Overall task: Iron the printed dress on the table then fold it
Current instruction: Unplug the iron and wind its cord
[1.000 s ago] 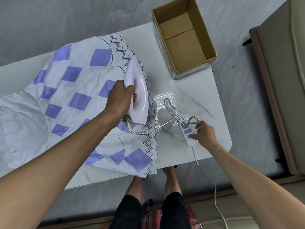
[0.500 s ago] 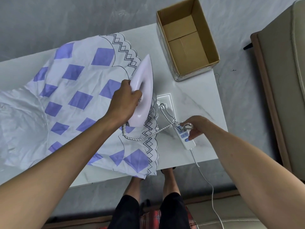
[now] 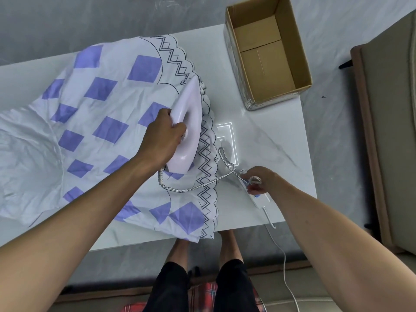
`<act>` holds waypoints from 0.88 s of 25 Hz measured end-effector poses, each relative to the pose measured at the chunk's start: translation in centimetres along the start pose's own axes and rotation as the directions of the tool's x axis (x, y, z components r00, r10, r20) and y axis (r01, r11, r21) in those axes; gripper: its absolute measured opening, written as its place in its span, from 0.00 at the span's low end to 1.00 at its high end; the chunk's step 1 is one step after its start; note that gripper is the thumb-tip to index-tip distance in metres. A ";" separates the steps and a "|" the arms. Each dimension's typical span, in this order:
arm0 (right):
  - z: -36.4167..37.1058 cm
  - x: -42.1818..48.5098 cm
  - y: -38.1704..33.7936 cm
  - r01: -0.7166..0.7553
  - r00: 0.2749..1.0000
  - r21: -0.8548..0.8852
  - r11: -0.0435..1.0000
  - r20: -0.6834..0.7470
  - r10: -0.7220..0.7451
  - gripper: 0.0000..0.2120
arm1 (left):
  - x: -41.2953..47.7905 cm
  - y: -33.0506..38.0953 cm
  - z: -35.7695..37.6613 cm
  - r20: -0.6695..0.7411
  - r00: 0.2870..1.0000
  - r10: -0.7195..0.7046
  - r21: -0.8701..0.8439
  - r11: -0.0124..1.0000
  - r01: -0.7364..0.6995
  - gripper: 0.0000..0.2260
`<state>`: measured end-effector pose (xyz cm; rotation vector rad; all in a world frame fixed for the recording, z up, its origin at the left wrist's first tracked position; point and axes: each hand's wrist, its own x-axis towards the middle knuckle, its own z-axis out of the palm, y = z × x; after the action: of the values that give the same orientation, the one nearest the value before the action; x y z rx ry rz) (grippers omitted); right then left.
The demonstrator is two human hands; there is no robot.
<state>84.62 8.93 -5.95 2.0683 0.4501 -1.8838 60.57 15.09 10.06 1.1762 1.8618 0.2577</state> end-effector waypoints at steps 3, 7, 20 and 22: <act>1.0 -0.3 -0.3 -0.008 0.998 -0.072 0.997 -0.059 0.004 0.14 | 0.2 -0.5 -0.4 -0.002 1.000 -0.008 0.019 1.000 0.008 0.11; 1.3 -0.7 -1.0 0.005 0.998 -0.176 0.984 -0.057 -0.015 0.15 | 0.3 -0.9 -0.2 0.018 0.999 -0.029 0.013 1.000 0.028 0.13; 0.3 -1.8 -0.3 0.084 0.996 -0.131 0.988 0.021 -0.082 0.13 | -0.2 -2.7 -0.1 0.050 0.995 -0.091 -0.125 0.987 0.097 0.10; -0.4 -3.6 0.0 0.086 0.970 0.052 0.995 0.224 -0.096 0.21 | -0.6 -2.5 -0.5 0.064 0.992 -0.112 -0.167 0.978 0.122 0.10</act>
<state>84.65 9.04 -2.36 1.8563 0.4591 -2.1688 58.70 13.38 9.24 0.9447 1.8159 0.3103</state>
